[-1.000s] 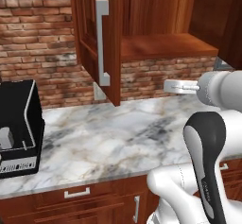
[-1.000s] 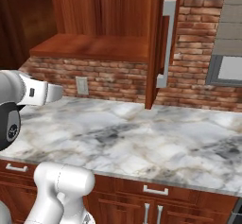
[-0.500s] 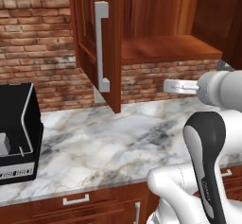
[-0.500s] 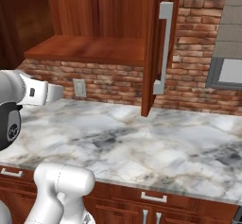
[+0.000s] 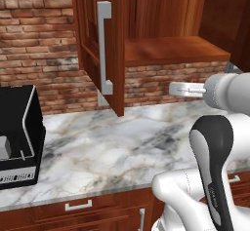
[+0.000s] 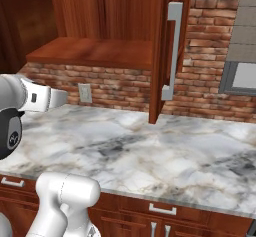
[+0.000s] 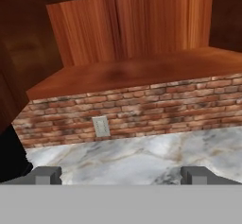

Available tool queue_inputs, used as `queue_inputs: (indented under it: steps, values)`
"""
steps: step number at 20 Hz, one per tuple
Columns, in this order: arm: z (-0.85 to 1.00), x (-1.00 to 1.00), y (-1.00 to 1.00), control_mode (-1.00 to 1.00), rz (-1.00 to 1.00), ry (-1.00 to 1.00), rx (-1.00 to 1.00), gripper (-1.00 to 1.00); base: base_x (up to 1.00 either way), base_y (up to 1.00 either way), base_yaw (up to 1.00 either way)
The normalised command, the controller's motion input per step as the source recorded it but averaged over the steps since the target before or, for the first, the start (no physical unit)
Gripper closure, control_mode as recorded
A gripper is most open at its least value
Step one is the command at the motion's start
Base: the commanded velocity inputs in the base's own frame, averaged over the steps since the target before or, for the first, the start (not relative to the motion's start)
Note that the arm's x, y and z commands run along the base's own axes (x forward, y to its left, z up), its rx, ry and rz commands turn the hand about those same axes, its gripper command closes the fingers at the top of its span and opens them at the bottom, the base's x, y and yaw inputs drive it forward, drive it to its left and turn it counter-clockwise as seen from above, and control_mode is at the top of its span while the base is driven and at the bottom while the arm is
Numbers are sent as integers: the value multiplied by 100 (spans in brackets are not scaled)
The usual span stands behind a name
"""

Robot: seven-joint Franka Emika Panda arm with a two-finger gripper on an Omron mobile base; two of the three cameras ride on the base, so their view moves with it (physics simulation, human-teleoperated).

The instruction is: Open the cabinet and move the ladle to the pot. Then close the cabinet.

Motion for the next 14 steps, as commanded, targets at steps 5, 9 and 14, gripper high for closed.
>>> queue_inputs:
  steps: [5, 9, 14]
  values:
    - [0, 0, -14, -100, 0, 2, 0, -100, 11, -14, 0]
    - [1, -29, -33, -100, 1, -5, 0, -100, 0, 0, 0]
    - [1, -32, -9, -100, -1, -3, 0, -100, 0, 0, 0]
